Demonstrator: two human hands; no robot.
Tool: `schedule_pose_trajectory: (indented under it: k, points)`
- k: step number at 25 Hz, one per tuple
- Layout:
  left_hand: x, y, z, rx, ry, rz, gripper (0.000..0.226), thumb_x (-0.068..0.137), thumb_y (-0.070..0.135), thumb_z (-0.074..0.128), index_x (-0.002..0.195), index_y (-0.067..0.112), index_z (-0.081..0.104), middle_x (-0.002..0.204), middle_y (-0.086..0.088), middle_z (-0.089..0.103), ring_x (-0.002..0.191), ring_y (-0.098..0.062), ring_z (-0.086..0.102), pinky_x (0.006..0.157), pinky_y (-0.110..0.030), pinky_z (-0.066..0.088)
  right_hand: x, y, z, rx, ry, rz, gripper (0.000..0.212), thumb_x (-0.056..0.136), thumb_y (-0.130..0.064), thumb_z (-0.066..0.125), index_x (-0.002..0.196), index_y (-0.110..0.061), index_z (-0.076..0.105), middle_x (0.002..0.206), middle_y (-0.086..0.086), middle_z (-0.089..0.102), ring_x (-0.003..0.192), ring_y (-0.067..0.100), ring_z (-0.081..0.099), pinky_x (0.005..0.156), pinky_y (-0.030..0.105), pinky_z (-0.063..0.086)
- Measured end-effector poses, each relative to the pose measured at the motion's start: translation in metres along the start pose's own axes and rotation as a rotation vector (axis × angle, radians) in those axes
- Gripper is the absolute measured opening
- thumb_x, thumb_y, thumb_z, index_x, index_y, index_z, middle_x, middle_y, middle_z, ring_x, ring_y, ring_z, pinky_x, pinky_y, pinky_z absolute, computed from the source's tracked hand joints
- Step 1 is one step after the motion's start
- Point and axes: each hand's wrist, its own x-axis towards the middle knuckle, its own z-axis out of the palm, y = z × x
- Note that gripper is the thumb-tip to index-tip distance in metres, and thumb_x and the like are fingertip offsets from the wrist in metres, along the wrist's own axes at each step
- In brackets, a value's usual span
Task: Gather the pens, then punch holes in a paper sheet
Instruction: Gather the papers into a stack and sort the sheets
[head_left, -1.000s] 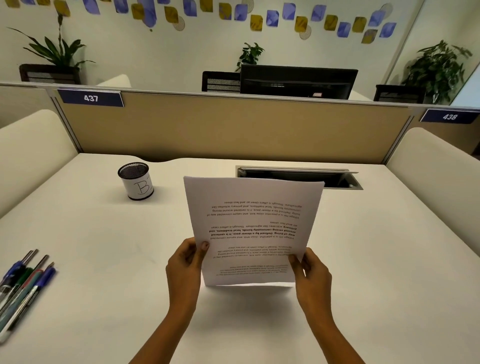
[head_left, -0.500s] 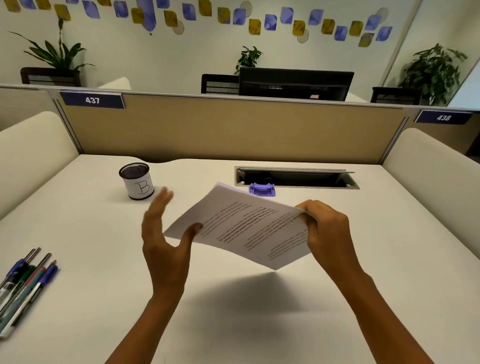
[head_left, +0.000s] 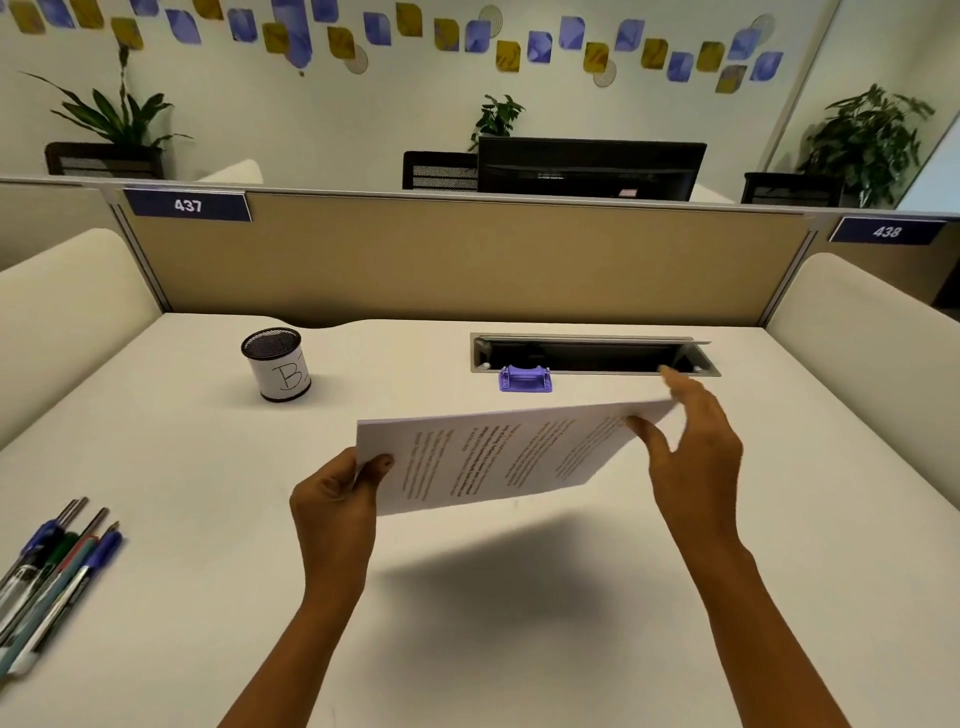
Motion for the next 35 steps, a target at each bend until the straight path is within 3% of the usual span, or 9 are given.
schedule_pose_trajectory:
  k: [3, 6, 9, 12, 14, 18, 24, 30, 35]
  points:
    - [0.004, -0.004, -0.005, -0.064, -0.022, -0.058, 0.035, 0.089, 0.005, 0.06, 0.081, 0.038, 0.068, 0.073, 0.025, 0.072, 0.066, -0.003, 0.067, 0.059, -0.006, 0.049, -0.008, 0.024, 0.005, 0.234, -0.082, 0.342, 0.063, 0.08, -0.014, 0.071, 0.136, -0.018, 0.042, 0.14, 0.01, 0.05, 0.127, 0.031, 0.048, 0.103, 0.046, 0.039]
    - [0.004, -0.007, -0.004, -0.106, -0.06, -0.101, 0.03, 0.089, 0.004, 0.059, 0.083, 0.032, 0.07, 0.074, 0.025, 0.073, 0.067, 0.002, 0.068, 0.058, -0.006, 0.049, -0.022, 0.04, 0.013, 0.498, -0.3, 0.504, 0.044, 0.085, -0.015, 0.065, 0.127, -0.014, 0.05, 0.134, 0.009, 0.056, 0.121, 0.032, 0.053, 0.102, 0.05, 0.044]
    - [0.001, -0.01, -0.002, -0.117, -0.056, -0.135, 0.028, 0.09, 0.005, 0.059, 0.084, 0.03, 0.07, 0.075, 0.023, 0.073, 0.069, 0.001, 0.069, 0.058, -0.006, 0.049, -0.034, 0.042, 0.017, 0.47, -0.301, 0.486, 0.018, 0.087, -0.012, 0.062, 0.105, -0.012, 0.06, 0.111, 0.007, 0.068, 0.099, 0.03, 0.064, 0.093, 0.046, 0.052]
    - [-0.001, -0.018, -0.004, -0.11, -0.049, -0.158, 0.027, 0.09, 0.009, 0.059, 0.087, 0.034, 0.069, 0.079, 0.023, 0.073, 0.073, -0.001, 0.069, 0.059, -0.008, 0.052, -0.041, 0.044, 0.02, 0.414, -0.254, 0.467, 0.01, 0.088, -0.012, 0.062, 0.095, -0.019, 0.061, 0.096, -0.001, 0.068, 0.085, 0.018, 0.065, 0.085, 0.039, 0.055]
    - [-0.003, -0.026, -0.005, -0.071, -0.071, -0.174, 0.027, 0.09, 0.009, 0.059, 0.088, 0.035, 0.068, 0.081, 0.019, 0.074, 0.075, -0.009, 0.07, 0.062, -0.015, 0.054, -0.052, 0.048, 0.023, 0.408, -0.275, 0.48, 0.011, 0.087, -0.01, 0.063, 0.094, -0.019, 0.061, 0.094, -0.003, 0.069, 0.085, 0.014, 0.066, 0.083, 0.035, 0.055]
    - [-0.014, -0.044, -0.009, -0.013, -0.086, -0.248, 0.025, 0.088, 0.007, 0.062, 0.089, 0.031, 0.065, 0.091, 0.01, 0.07, 0.084, -0.015, 0.067, 0.076, -0.03, 0.055, -0.076, 0.057, 0.032, 0.405, -0.345, 0.543, 0.017, 0.084, -0.009, 0.067, 0.097, -0.018, 0.061, 0.097, 0.002, 0.068, 0.088, 0.023, 0.066, 0.085, 0.036, 0.053]
    - [-0.017, -0.048, -0.013, -0.021, -0.053, -0.269, 0.029, 0.088, 0.008, 0.063, 0.088, 0.037, 0.066, 0.091, 0.015, 0.071, 0.082, -0.005, 0.068, 0.072, -0.015, 0.053, -0.079, 0.055, 0.03, 0.432, -0.279, 0.576, 0.019, 0.084, -0.006, 0.067, 0.096, -0.02, 0.062, 0.097, 0.002, 0.069, 0.086, 0.025, 0.064, 0.09, 0.045, 0.05]
    - [-0.024, -0.05, -0.013, -0.015, -0.075, -0.286, 0.019, 0.086, 0.008, 0.064, 0.102, 0.02, 0.065, 0.097, 0.002, 0.071, 0.088, -0.016, 0.067, 0.082, -0.032, 0.055, -0.082, 0.051, 0.029, 0.468, -0.281, 0.597, 0.023, 0.083, -0.005, 0.067, 0.1, -0.021, 0.062, 0.097, 0.002, 0.068, 0.089, 0.026, 0.063, 0.094, 0.05, 0.049]
    - [-0.023, -0.047, -0.014, -0.032, -0.037, -0.255, 0.022, 0.086, 0.01, 0.064, 0.102, 0.025, 0.066, 0.096, 0.008, 0.071, 0.086, -0.012, 0.067, 0.079, -0.022, 0.054, -0.081, 0.052, 0.029, 0.495, -0.259, 0.586, 0.026, 0.083, -0.007, 0.067, 0.101, -0.026, 0.062, 0.097, -0.002, 0.068, 0.089, 0.027, 0.063, 0.093, 0.052, 0.048]
